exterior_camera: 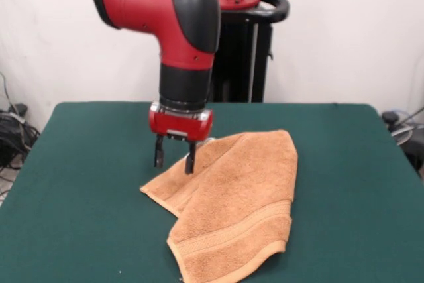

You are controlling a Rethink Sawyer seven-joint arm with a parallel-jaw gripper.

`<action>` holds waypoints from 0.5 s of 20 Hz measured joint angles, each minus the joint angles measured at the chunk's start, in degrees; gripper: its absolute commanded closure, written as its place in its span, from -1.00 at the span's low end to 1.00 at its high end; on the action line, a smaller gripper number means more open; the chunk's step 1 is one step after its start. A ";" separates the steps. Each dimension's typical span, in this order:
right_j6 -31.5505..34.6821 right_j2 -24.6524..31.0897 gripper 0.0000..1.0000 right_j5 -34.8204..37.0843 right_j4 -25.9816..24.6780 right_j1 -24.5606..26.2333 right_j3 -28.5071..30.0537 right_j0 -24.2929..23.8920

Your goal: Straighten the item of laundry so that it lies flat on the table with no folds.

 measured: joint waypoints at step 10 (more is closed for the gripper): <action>0.00 -0.03 -1.00 -5.10 -1.64 5.25 -0.40 -1.21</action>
